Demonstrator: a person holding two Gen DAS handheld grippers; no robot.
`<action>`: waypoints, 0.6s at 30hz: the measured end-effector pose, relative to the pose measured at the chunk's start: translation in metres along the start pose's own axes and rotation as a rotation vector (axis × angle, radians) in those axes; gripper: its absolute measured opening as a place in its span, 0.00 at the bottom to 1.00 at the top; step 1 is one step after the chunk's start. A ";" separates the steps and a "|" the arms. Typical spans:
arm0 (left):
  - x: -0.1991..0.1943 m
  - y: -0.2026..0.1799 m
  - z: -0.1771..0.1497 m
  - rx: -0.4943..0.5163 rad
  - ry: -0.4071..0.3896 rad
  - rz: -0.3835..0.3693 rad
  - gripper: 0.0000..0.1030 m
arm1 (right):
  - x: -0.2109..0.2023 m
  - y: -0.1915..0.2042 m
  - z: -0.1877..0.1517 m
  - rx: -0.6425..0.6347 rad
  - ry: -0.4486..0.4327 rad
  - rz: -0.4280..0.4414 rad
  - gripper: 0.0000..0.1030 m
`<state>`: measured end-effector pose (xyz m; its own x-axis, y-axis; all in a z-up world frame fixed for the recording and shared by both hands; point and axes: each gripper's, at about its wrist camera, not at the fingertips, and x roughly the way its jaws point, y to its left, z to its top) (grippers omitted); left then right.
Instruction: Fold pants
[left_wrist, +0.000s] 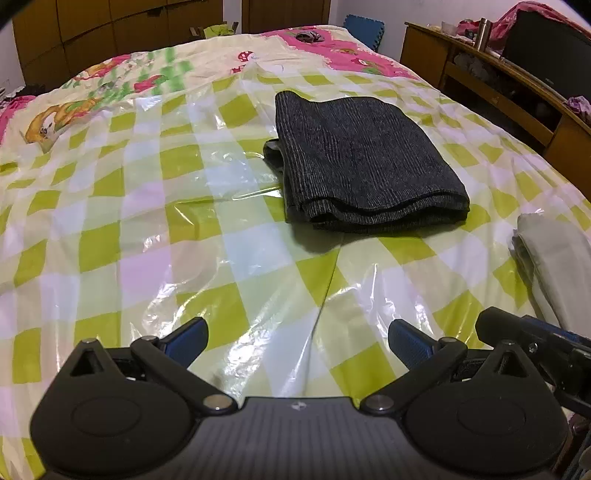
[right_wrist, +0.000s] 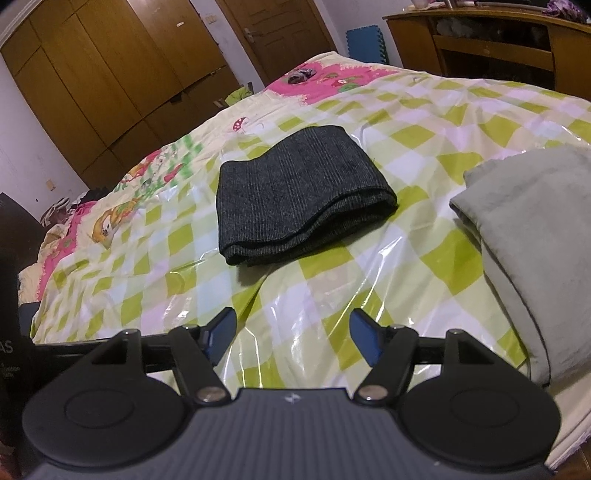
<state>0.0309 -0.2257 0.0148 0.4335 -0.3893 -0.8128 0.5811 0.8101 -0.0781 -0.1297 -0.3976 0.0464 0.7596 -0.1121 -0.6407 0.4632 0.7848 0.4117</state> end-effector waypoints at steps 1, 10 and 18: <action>0.000 0.000 0.000 0.000 0.001 0.000 1.00 | 0.000 0.000 0.000 0.000 0.000 0.001 0.67; 0.001 -0.001 -0.002 0.003 0.016 -0.005 1.00 | 0.000 0.001 -0.001 -0.002 0.002 0.000 0.67; 0.002 -0.001 -0.002 0.002 0.020 -0.002 1.00 | 0.000 0.001 -0.002 0.000 0.003 0.001 0.68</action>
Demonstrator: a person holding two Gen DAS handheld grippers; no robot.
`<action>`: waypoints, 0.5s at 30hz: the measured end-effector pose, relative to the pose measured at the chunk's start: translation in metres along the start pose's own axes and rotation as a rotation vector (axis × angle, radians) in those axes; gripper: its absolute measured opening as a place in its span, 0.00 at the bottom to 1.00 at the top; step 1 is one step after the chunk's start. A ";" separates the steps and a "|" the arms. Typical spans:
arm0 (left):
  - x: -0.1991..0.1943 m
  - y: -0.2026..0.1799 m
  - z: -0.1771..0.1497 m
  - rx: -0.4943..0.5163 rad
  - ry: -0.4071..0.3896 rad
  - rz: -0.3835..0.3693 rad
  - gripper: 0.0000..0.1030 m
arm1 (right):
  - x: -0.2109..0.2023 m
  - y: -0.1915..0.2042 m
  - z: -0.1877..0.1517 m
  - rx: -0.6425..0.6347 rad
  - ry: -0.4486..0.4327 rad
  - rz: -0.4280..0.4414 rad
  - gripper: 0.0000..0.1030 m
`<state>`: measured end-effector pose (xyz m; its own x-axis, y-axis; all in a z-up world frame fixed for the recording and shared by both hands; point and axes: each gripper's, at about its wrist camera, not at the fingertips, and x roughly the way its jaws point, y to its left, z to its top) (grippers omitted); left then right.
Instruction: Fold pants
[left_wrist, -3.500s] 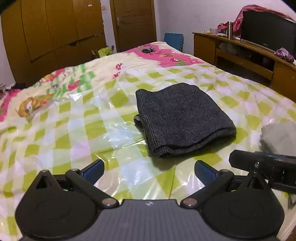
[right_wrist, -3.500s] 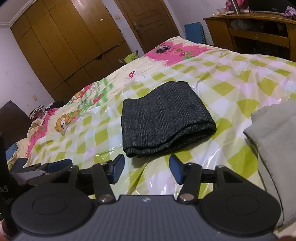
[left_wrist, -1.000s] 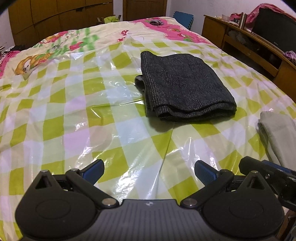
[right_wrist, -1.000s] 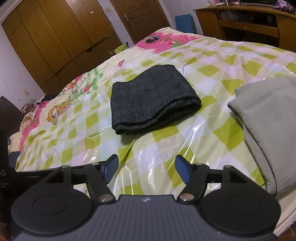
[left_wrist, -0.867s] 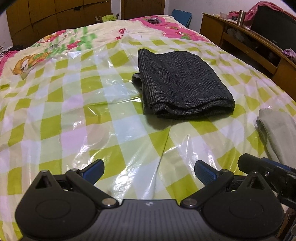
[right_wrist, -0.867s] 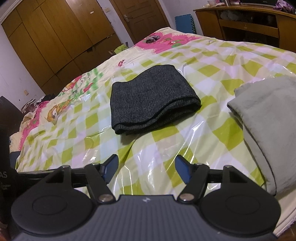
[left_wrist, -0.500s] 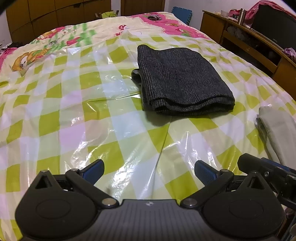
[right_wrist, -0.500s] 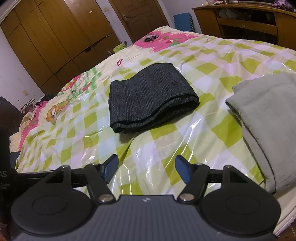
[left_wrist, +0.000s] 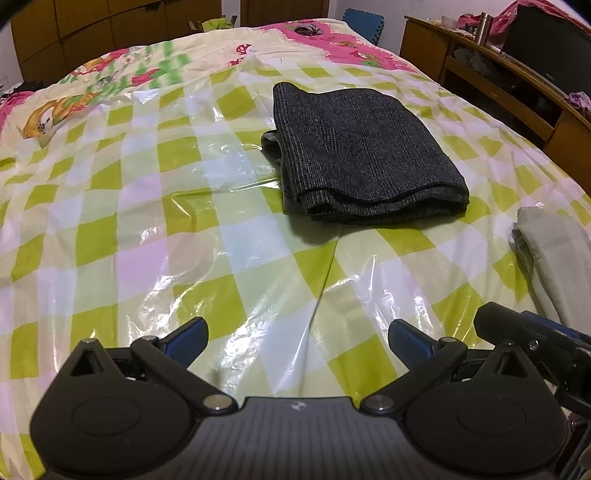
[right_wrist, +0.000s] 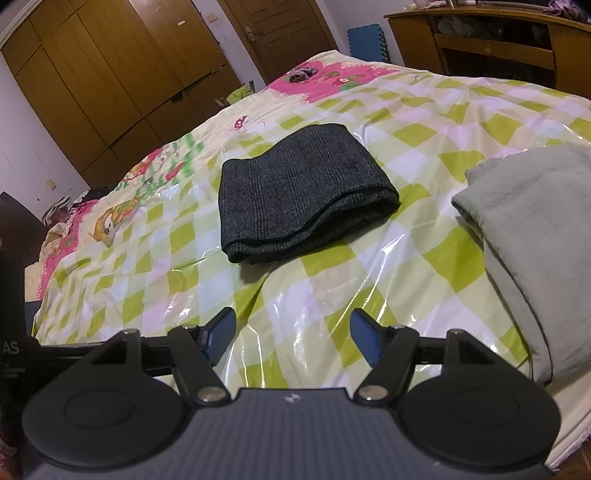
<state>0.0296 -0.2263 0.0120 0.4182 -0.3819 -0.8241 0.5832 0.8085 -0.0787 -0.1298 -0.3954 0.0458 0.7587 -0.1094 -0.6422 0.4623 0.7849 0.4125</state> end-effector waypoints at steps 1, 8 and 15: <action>0.000 0.000 0.000 0.000 -0.001 0.000 1.00 | 0.000 0.000 0.000 -0.001 0.000 0.000 0.68; 0.000 -0.001 0.000 -0.001 0.001 -0.002 1.00 | 0.000 0.000 0.000 0.000 0.001 0.001 0.68; 0.001 -0.001 -0.001 -0.003 0.004 -0.002 1.00 | 0.000 0.000 -0.002 0.002 0.002 0.002 0.68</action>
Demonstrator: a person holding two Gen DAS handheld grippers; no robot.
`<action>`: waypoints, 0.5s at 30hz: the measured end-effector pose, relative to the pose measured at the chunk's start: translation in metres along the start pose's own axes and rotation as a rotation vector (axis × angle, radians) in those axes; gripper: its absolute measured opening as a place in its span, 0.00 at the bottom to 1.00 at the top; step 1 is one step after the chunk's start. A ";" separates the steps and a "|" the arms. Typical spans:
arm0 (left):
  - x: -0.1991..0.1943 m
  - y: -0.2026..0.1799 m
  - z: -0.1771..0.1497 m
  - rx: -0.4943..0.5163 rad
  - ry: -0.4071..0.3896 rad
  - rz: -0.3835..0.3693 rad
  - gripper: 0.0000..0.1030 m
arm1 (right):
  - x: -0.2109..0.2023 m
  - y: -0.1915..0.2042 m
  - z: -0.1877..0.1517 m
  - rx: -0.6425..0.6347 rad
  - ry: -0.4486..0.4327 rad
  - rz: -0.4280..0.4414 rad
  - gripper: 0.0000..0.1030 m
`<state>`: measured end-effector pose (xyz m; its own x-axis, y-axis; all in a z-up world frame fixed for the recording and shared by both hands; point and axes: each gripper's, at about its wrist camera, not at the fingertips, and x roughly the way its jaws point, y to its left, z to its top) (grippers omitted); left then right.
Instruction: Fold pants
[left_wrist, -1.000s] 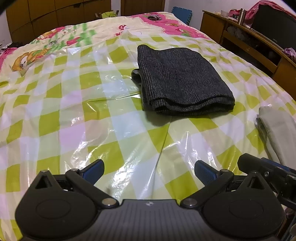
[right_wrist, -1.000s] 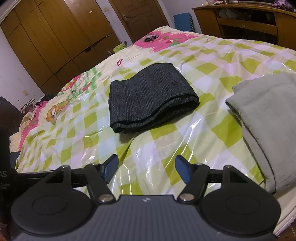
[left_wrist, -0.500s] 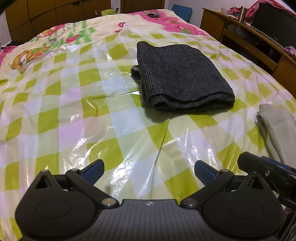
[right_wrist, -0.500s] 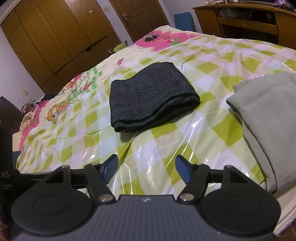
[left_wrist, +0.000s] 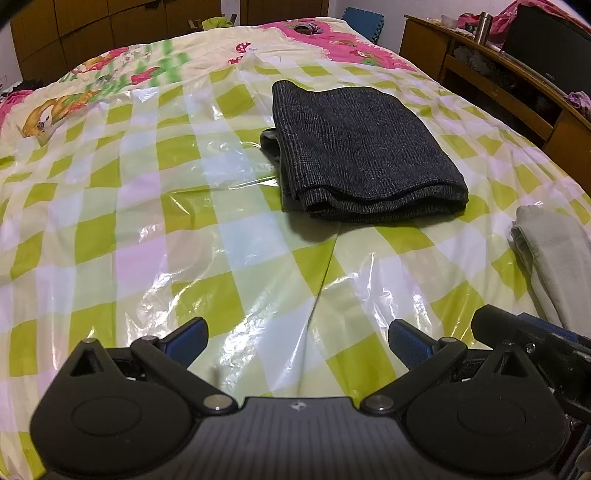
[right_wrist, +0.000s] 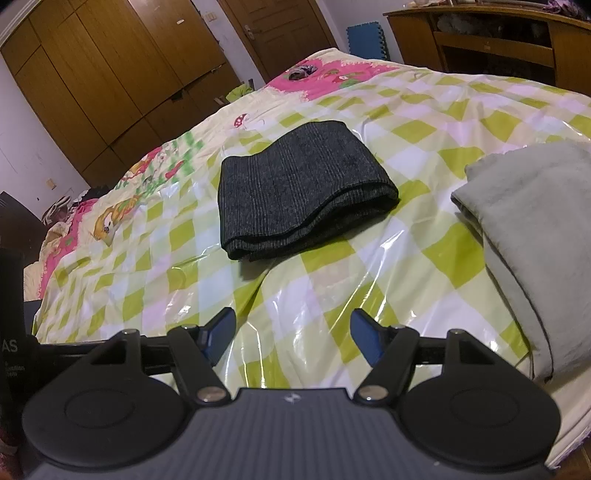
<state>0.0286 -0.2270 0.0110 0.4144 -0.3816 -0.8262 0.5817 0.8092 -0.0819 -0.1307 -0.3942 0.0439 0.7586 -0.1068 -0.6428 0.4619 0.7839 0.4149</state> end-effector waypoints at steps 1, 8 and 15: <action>0.000 0.000 0.000 -0.001 0.001 0.000 1.00 | 0.000 0.000 -0.001 0.000 -0.001 0.000 0.68; 0.001 -0.002 -0.002 0.005 0.004 0.004 1.00 | 0.000 -0.001 -0.003 0.006 -0.002 -0.002 0.68; 0.001 -0.004 -0.002 0.009 0.007 -0.001 1.00 | -0.002 -0.002 -0.003 0.012 0.000 -0.003 0.68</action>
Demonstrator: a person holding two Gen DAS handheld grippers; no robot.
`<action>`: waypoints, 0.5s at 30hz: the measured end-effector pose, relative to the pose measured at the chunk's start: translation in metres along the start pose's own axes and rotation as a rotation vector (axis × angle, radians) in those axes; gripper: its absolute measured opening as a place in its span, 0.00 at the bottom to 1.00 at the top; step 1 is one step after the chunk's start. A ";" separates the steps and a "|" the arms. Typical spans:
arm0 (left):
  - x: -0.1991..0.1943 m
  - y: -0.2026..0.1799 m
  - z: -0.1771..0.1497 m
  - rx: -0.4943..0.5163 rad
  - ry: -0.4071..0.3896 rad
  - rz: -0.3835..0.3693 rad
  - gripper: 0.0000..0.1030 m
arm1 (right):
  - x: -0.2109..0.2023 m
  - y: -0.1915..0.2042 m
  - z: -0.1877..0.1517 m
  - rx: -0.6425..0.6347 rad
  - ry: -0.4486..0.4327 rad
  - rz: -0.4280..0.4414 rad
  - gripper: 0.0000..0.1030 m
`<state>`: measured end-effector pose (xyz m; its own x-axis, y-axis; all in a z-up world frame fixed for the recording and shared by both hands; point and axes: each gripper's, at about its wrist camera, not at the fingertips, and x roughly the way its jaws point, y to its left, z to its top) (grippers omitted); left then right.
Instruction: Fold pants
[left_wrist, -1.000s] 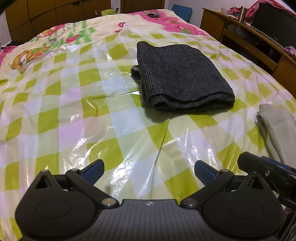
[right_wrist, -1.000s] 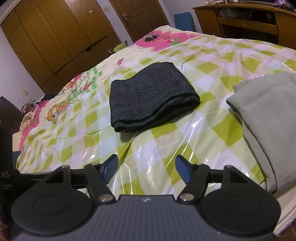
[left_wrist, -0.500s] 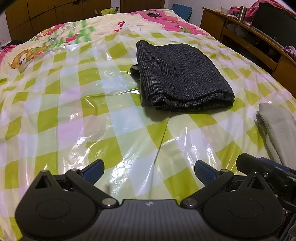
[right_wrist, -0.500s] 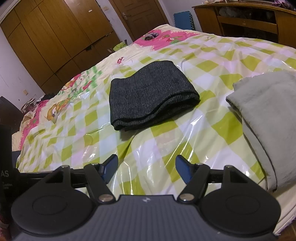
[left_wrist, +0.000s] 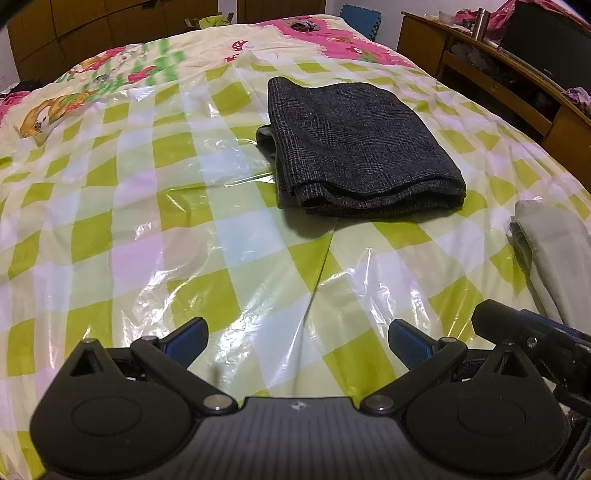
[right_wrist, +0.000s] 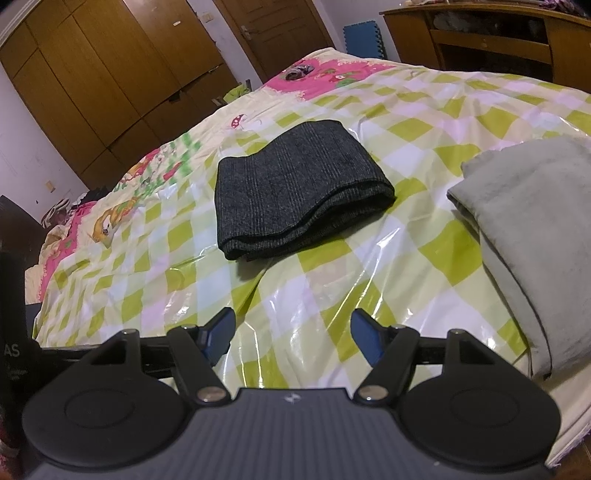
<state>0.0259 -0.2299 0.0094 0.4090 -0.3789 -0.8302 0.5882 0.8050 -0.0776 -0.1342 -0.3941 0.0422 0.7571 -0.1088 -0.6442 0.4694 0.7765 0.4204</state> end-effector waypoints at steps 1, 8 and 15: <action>0.000 0.000 0.000 0.000 0.000 -0.001 1.00 | 0.000 0.000 0.001 0.001 0.000 0.000 0.69; 0.000 -0.001 0.000 -0.002 0.005 -0.005 1.00 | 0.000 -0.002 0.000 0.007 0.001 -0.001 0.69; 0.000 0.000 0.000 -0.003 0.007 -0.007 1.00 | -0.001 -0.002 0.000 0.008 0.000 -0.002 0.69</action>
<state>0.0256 -0.2302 0.0092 0.3999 -0.3813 -0.8334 0.5889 0.8037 -0.0852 -0.1355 -0.3953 0.0418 0.7561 -0.1100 -0.6452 0.4744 0.7712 0.4244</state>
